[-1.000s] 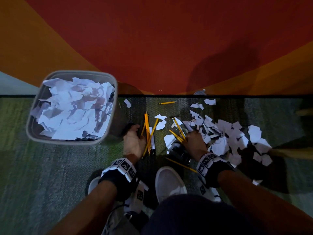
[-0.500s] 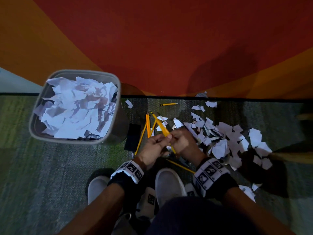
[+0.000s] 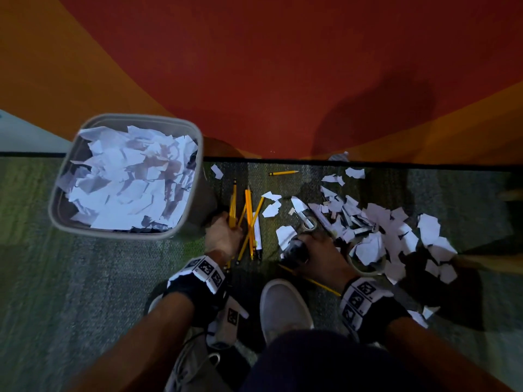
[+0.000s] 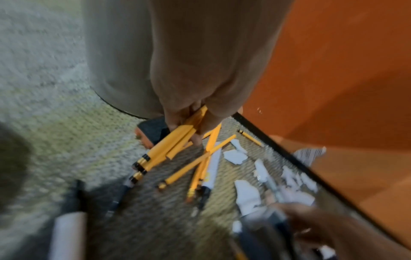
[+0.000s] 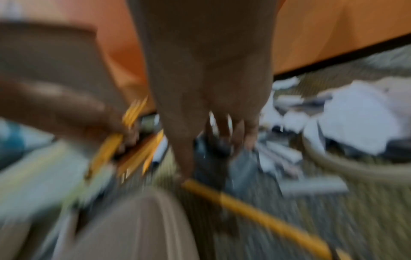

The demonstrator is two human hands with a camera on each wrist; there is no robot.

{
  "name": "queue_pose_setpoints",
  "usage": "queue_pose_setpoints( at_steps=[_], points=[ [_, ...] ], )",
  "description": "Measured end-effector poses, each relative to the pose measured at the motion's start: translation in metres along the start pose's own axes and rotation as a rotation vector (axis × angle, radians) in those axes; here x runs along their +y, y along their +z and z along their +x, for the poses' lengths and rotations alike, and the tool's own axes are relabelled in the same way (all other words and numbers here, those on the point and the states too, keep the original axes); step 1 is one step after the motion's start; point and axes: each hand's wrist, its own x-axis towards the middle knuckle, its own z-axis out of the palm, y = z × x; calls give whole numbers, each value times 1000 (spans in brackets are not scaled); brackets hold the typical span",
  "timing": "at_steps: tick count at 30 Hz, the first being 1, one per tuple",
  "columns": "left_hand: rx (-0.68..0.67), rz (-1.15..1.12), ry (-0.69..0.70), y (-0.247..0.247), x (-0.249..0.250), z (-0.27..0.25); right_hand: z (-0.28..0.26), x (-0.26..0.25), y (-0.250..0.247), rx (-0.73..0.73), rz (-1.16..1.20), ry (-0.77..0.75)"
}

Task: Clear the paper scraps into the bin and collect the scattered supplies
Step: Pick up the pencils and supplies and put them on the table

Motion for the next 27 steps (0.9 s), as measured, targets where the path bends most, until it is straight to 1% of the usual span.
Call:
queue_pose_setpoints(
  at_steps=[2, 5, 8, 9, 11, 12, 13, 15, 16, 17, 18, 19, 20, 21, 23, 25, 26, 27],
  points=[
    [51, 96, 43, -4, -1, -6, -2, 2, 13, -5, -47, 25],
    [98, 96, 99, -4, -14, -6, 4, 1, 19, 14, -59, 41],
    [119, 129, 148, -5, -27, -3, 14, -1, 23, 83, 120, 98],
    [133, 111, 169, -6, -26, -4, 18, -6, 22, 141, 220, 98],
    [128, 33, 213, -7, -25, -10, 22, -32, 14, 206, 383, 59],
    [81, -25, 232, -6, -22, -14, 22, -48, 8, 231, 436, 49],
    [-6, -129, 212, -5, -20, -17, 24, -63, 5, 252, 472, 47],
    [-198, -365, 91, -3, -10, -24, 30, -90, 6, 187, 625, 46],
    [-225, -441, 57, -2, -8, -25, 32, -98, 8, 126, 708, 25],
    [-203, -454, 59, -3, -8, -23, 34, -102, 13, 66, 789, -12],
    [-152, -373, 89, -6, -8, -21, 35, -99, 17, 5, 810, -6],
    [-109, -230, 138, -9, -13, -17, 34, -93, 17, -31, 811, 13],
    [-79, -48, 179, -12, -18, -14, 32, -80, 16, -4, 746, 60],
    [-70, 85, 209, -14, -22, -12, 30, -66, 16, 88, 641, 92],
    [-77, 267, 262, -13, -27, -10, 26, -34, 14, 253, 421, 131],
    [-65, 498, 336, -9, -24, -9, 25, -14, 6, 264, 266, 176],
    [-49, 576, 373, -7, -22, -10, 23, -11, 1, 245, 259, 198],
    [-19, 628, 402, -6, -19, -11, 24, -5, -1, 226, 236, 189]
  ],
)
